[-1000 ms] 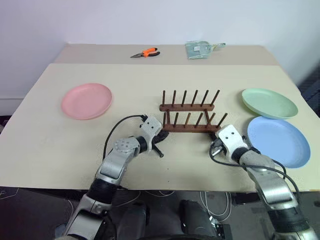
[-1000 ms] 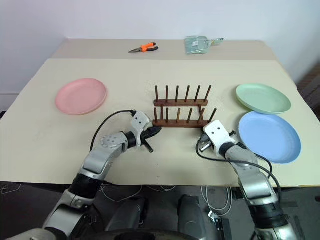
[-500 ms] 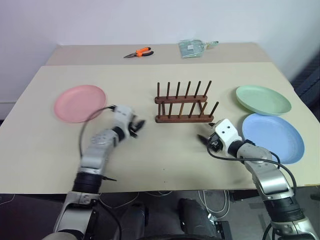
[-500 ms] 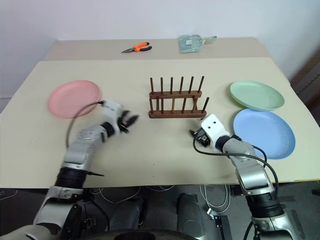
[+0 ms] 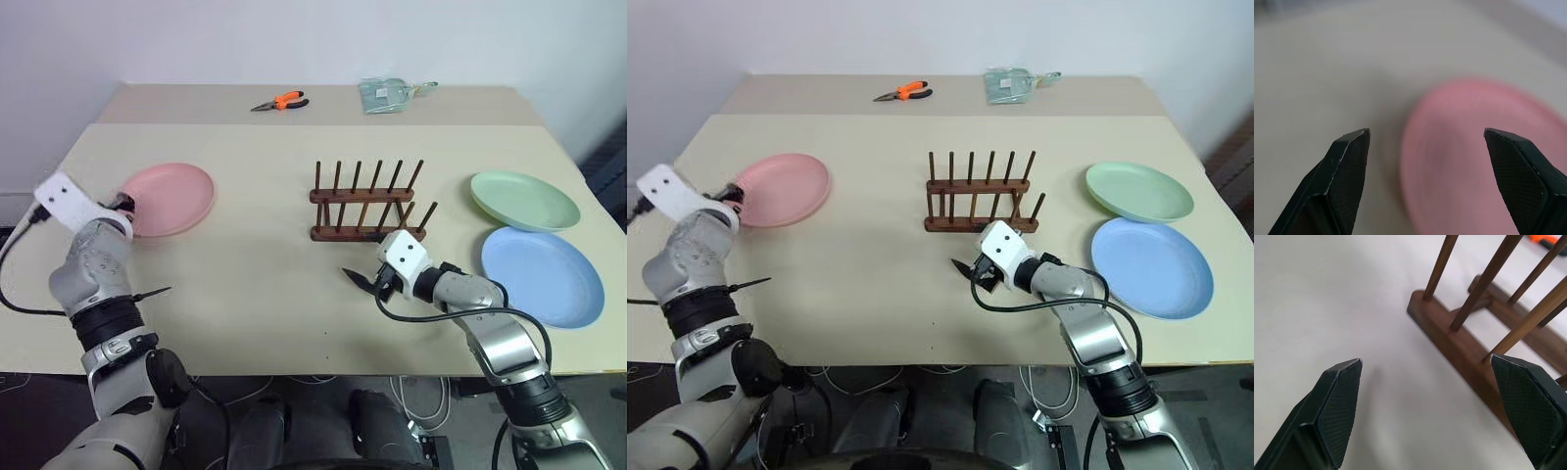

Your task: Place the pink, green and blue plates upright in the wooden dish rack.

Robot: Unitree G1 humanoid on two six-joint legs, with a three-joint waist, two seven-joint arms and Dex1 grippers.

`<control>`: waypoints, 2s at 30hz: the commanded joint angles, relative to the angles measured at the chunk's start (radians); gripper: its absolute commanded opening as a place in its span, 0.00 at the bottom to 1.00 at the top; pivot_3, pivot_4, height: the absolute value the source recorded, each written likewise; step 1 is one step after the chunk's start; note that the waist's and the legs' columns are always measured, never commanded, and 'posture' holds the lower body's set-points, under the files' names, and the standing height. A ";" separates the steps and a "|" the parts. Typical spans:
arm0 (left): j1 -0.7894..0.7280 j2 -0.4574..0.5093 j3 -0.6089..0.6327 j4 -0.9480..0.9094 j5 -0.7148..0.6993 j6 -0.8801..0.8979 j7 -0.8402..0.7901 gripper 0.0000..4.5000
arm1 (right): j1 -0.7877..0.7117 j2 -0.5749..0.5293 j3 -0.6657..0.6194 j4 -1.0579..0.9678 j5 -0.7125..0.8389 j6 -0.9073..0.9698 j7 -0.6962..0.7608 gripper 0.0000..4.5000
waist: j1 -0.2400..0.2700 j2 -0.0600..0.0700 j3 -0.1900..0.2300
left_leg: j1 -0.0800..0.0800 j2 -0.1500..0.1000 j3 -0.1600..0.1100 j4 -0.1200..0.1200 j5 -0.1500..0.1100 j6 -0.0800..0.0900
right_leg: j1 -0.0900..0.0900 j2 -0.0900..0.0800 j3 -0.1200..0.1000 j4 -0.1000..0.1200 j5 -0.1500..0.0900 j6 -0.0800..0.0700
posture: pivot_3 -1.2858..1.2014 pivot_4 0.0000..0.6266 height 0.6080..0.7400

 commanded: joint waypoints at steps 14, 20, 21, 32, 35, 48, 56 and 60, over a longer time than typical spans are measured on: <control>-0.050 -0.010 -0.221 -0.063 -0.074 -0.182 -0.223 0.01 | -0.013 -0.033 -0.109 -0.165 0.081 0.068 0.011 1.00 | 0.008 -0.003 0.001 | -0.001 0.000 0.001 0.000 0.001 -0.001 | 0.000 0.000 0.000 -0.001 0.000 -0.001 | 0.52 0.24 1.00; -0.081 -0.084 -0.463 -0.240 -0.054 -0.289 -0.374 0.01 | -0.199 0.008 -0.026 -0.190 0.015 0.020 -0.020 1.00 | -0.003 -0.003 0.002 | -0.001 0.000 0.002 -0.001 0.001 -0.001 | -0.001 0.000 0.001 -0.001 0.000 -0.001 | 0.52 0.24 1.00; -0.088 -0.094 -0.501 -0.266 -0.045 -0.293 -0.386 0.01 | -0.244 0.007 0.003 -0.165 -0.040 -0.013 -0.035 1.00 | -0.002 -0.003 0.002 | -0.001 0.000 0.002 -0.001 0.001 -0.001 | -0.001 0.000 0.001 -0.001 0.000 -0.001 | 0.52 0.24 1.00; -0.114 -0.202 -0.634 -0.403 -0.053 -0.222 -0.331 0.00 | -0.490 -0.060 0.217 0.230 -0.529 -0.367 -0.187 0.59 | -0.001 -0.003 0.002 | -0.001 0.000 0.003 -0.001 0.001 -0.001 | -0.001 0.000 0.002 -0.001 0.000 -0.001 | 0.52 0.24 1.00; -0.102 -0.222 -0.632 -0.429 -0.069 -0.191 -0.312 0.00 | -0.497 -0.059 0.205 0.262 -0.577 -0.380 -0.218 0.25 | -0.001 -0.003 0.002 | -0.001 0.000 0.003 -0.001 0.001 -0.001 | -0.001 0.000 0.002 -0.002 0.000 -0.001 | 0.52 0.24 1.00; -0.124 -0.242 -0.504 -0.413 -0.145 -0.253 -0.281 0.88 | -0.395 -0.032 -0.008 0.143 -0.374 -0.358 -0.207 0.00 | 0.000 -0.004 0.003 | -0.001 0.000 0.002 -0.001 0.001 -0.001 | -0.001 0.001 0.002 -0.002 0.000 -0.001 | 0.52 0.24 1.00; 0.102 0.029 -0.806 -0.468 -0.027 -0.350 -0.748 0.88 | -0.322 -0.029 -0.460 -0.108 0.542 0.235 0.064 0.00 | -0.001 -0.002 0.004 | 0.000 0.000 0.002 -0.001 0.000 0.000 | 0.000 0.001 0.003 -0.002 0.000 -0.002 | 0.52 0.24 1.00; 0.220 0.160 -0.980 -0.594 -0.047 -0.340 -1.019 0.88 | -0.350 -0.086 -0.561 -0.035 0.724 0.373 0.089 0.00 | -0.002 0.001 0.006 | -0.001 0.001 0.003 -0.001 0.000 0.001 | 0.000 0.000 0.003 -0.002 -0.002 -0.006 | 0.52 0.24 1.00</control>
